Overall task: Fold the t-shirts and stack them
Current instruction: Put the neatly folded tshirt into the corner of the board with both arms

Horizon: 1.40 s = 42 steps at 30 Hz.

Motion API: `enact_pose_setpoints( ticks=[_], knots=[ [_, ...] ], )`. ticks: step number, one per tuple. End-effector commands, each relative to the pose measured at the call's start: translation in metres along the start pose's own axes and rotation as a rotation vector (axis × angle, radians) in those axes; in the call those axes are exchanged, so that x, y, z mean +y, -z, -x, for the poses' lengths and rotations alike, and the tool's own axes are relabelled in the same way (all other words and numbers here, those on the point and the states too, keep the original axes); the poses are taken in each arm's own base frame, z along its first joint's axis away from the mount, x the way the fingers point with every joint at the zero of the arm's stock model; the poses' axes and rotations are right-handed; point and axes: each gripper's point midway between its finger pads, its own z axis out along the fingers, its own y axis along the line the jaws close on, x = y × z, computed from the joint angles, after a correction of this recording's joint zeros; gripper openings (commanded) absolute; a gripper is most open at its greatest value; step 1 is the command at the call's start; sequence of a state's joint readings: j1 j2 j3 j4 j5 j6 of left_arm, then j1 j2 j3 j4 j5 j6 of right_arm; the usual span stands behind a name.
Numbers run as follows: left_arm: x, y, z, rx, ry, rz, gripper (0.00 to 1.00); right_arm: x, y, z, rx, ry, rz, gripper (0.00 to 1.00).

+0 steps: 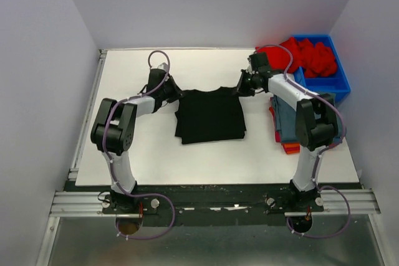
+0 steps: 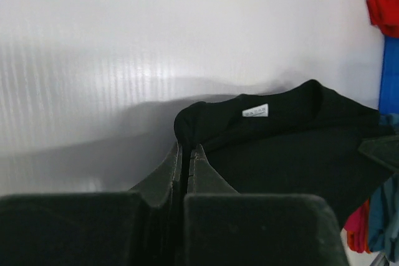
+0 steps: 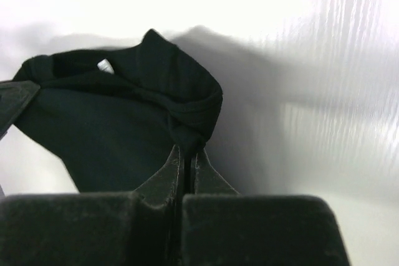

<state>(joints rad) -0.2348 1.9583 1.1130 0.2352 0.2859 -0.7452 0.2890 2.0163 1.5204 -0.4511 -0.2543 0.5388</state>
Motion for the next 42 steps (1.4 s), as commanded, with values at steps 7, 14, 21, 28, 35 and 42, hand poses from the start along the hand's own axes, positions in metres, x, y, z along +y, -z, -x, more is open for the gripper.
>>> enact_pose_setpoints(
  ticks=[7, 14, 21, 28, 35, 42],
  knots=[
    [-0.097, 0.1, 0.047, -0.277, -0.137, -0.163, 0.0, 0.025, 0.103, 0.01, -0.232, 0.108, 0.066, 0.01],
    [-0.162, 0.173, 0.05, -0.396, -0.195, -0.231, 0.0, 0.024, 0.196, 0.016, -0.422, 0.119, 0.015, 0.01],
    [-0.226, 0.222, 0.03, -0.422, -0.169, -0.323, 0.0, -0.007, 0.304, 0.017, -0.597, 0.041, -0.172, 0.01],
    [-0.295, 0.216, -0.028, -0.33, -0.177, -0.434, 0.0, -0.06, 0.379, 0.014, -0.76, -0.088, -0.389, 0.01],
    [-0.356, 0.197, -0.093, -0.253, -0.23, -0.505, 0.0, -0.119, 0.409, 0.017, -0.816, -0.213, -0.605, 0.01],
    [-0.403, 0.188, -0.145, -0.205, -0.286, -0.54, 0.0, -0.173, 0.433, 0.018, -0.832, -0.337, -0.732, 0.01]
  ],
)
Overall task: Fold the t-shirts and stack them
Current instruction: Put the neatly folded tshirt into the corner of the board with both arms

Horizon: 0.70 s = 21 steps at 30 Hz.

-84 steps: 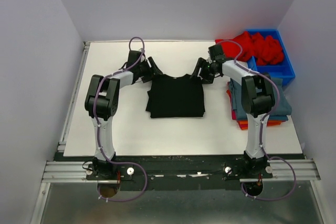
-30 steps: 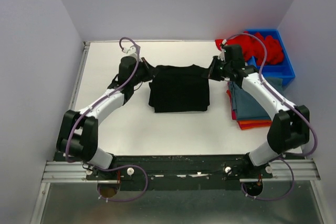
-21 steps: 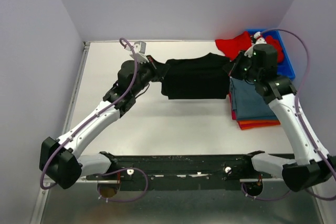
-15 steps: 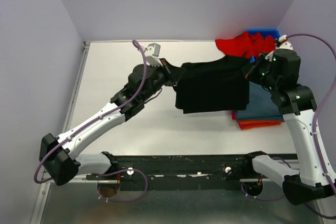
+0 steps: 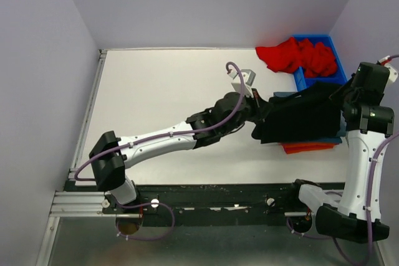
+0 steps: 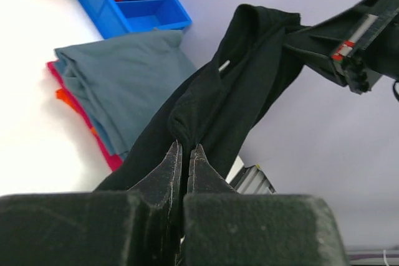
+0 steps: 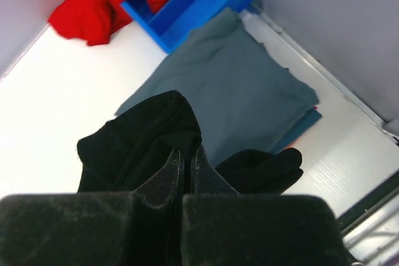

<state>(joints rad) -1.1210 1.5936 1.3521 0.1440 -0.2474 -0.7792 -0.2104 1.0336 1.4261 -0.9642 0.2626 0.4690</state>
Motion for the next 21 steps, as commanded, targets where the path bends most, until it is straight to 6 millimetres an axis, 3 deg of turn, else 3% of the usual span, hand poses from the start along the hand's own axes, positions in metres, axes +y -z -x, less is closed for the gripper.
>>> enact_pose_setpoints(
  ticks=[1, 5, 11, 21],
  knots=[
    [-0.024, -0.008, 0.009, -0.059, -0.029, 0.009, 0.0, -0.046, -0.006, 0.034, -0.103, -0.022, -0.181, 0.01],
    [-0.035, -0.02, 0.0, -0.04, -0.036, -0.011, 0.0, -0.057, -0.021, 0.039, -0.093, -0.034, -0.218, 0.01],
    [-0.035, -0.039, -0.011, -0.01, -0.059, 0.005, 0.0, -0.067, -0.048, 0.049, -0.049, -0.084, -0.235, 0.01],
    [-0.039, -0.067, -0.032, 0.038, -0.014, 0.007, 0.0, -0.079, -0.074, 0.069, -0.059, -0.076, -0.296, 0.01]
  ],
)
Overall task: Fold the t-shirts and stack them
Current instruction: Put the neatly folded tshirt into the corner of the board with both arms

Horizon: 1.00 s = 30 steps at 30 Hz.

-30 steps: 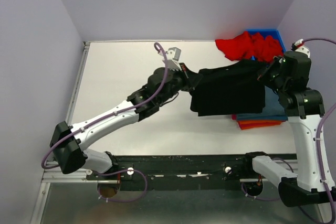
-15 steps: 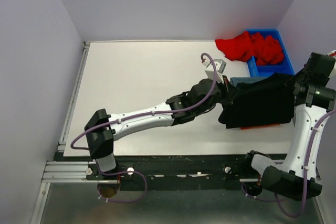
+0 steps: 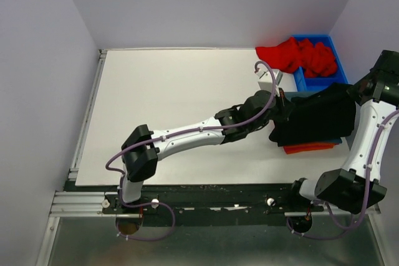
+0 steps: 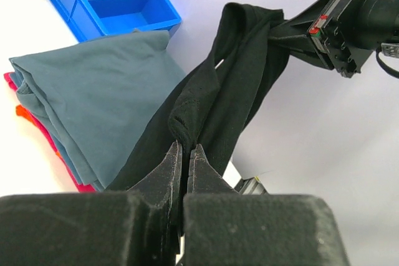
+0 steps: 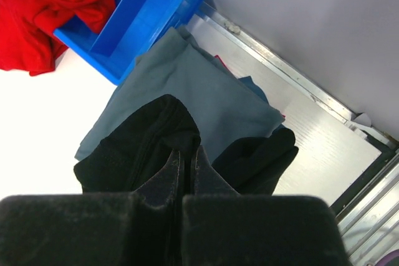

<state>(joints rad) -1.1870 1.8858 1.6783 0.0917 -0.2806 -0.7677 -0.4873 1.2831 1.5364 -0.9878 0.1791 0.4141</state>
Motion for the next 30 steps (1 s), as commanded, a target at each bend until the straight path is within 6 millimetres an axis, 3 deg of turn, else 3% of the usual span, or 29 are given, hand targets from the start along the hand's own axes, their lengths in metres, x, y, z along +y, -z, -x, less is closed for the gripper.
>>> enact_pose_setpoints(
  ticks=[1, 11, 17, 24, 30],
  knots=[
    [-0.003, -0.005, 0.004, 0.004, 0.011, 0.021, 0.0, -0.014, -0.01, 0.053, -0.176, -0.025, -0.087, 0.01],
    [0.031, -0.044, 0.01, 0.026, 0.09, 0.051, 0.0, -0.006, -0.044, 0.063, -0.143, -0.034, -0.078, 0.01],
    [0.058, -0.066, 0.013, 0.023, 0.111, 0.061, 0.0, 0.014, -0.07, 0.061, -0.114, -0.029, 0.024, 0.01],
    [0.118, -0.098, 0.027, -0.017, 0.13, 0.103, 0.0, 0.04, -0.111, 0.055, -0.067, -0.03, 0.126, 0.01],
    [0.158, -0.125, 0.012, -0.007, 0.171, 0.113, 0.0, 0.059, -0.159, 0.039, 0.015, -0.03, 0.194, 0.05]
  ],
)
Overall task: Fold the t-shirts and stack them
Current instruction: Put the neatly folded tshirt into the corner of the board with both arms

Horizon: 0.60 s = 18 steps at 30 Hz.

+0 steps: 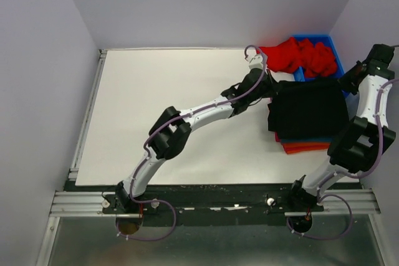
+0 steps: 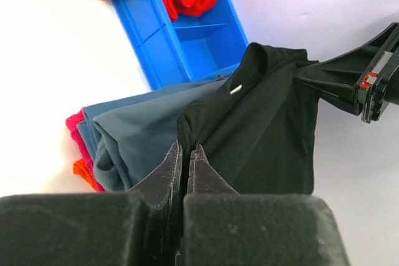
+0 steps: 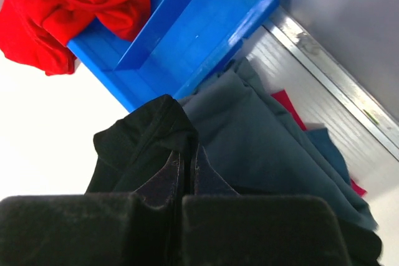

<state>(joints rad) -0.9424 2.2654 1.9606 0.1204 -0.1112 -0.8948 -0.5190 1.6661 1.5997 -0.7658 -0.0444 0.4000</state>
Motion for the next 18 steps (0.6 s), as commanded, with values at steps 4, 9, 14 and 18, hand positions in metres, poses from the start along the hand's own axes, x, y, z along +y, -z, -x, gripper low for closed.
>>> enact_pose_setpoints(
  ticks=[4, 9, 14, 18],
  knots=[
    [0.043, -0.048, -0.023, 0.052, 0.039, -0.012, 0.42, -0.008, -0.049, 0.049, -0.134, -0.047, -0.043, 0.33],
    [0.032, -0.054, -0.01, 0.032, -0.003, -0.01, 0.67, -0.008, -0.026, 0.053, -0.179, -0.026, -0.101, 0.46],
    [0.033, -0.032, 0.035, -0.043, -0.076, 0.057, 0.7, 0.005, 0.011, 0.041, -0.222, -0.05, 0.002, 0.43],
    [0.034, -0.015, 0.061, -0.075, -0.113, 0.099, 0.7, 0.017, 0.02, 0.021, -0.223, -0.081, 0.117, 0.27]
  ],
)
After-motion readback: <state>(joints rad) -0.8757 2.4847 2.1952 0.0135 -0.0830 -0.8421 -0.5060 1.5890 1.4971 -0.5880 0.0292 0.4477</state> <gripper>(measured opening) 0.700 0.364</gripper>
